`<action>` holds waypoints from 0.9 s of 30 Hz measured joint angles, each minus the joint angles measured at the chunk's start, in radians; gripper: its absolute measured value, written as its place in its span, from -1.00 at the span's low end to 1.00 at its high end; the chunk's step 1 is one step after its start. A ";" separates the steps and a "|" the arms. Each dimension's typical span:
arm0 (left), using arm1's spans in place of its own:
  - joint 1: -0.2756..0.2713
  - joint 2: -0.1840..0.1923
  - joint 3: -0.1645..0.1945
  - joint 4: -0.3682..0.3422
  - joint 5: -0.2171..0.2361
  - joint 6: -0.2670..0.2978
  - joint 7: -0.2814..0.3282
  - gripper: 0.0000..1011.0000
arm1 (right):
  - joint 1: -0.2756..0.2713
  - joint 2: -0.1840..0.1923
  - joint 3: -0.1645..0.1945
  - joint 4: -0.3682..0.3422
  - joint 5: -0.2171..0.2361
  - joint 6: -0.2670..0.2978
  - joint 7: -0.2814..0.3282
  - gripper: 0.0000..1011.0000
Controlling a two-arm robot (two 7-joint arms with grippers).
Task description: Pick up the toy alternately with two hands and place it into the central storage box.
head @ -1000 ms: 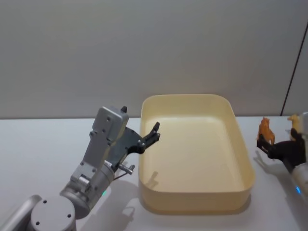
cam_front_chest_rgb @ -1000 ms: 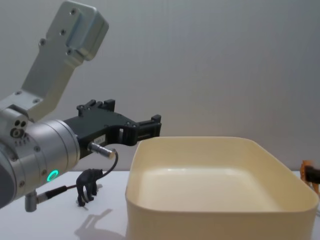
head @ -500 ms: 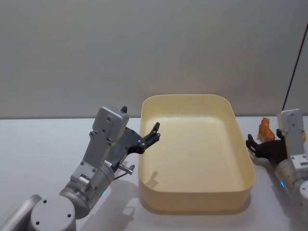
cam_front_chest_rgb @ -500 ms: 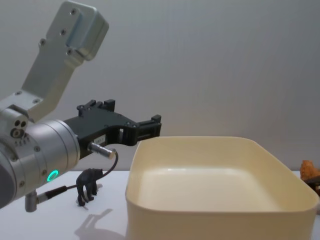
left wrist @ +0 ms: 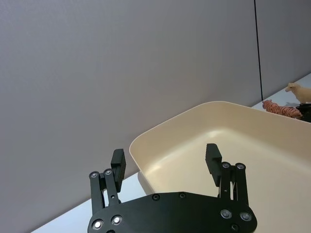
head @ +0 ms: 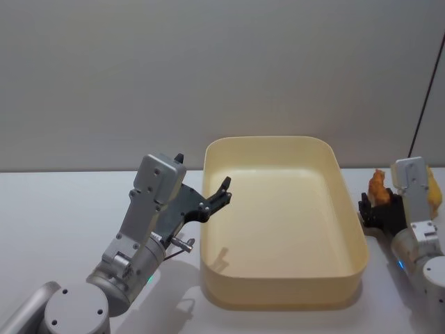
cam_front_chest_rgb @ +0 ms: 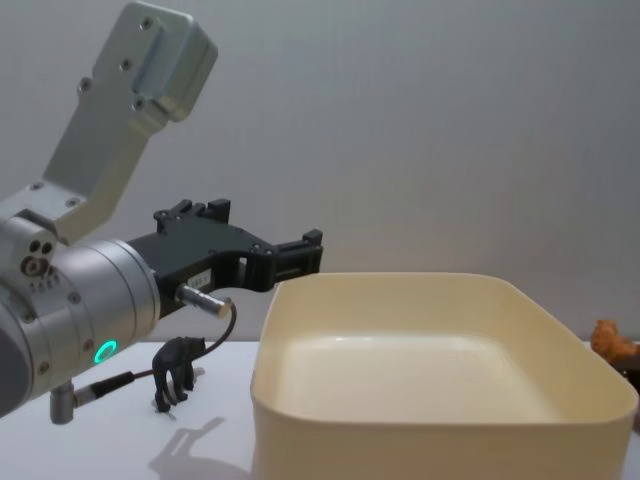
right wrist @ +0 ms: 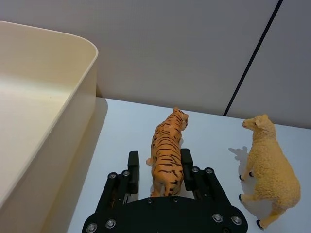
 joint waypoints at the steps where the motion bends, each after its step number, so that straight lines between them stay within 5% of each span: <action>1: 0.000 0.000 0.000 0.000 0.000 0.000 0.000 0.98 | 0.000 0.000 0.000 0.000 0.000 0.000 0.000 -0.06; 8: 0.000 0.000 0.000 0.000 0.000 0.000 0.000 0.98 | -0.023 0.007 0.004 -0.032 0.001 -0.001 -0.010 -0.41; 27: 0.000 0.000 0.000 0.000 0.000 0.000 0.000 0.98 | -0.200 0.093 0.052 -0.309 0.010 -0.034 -0.028 -0.41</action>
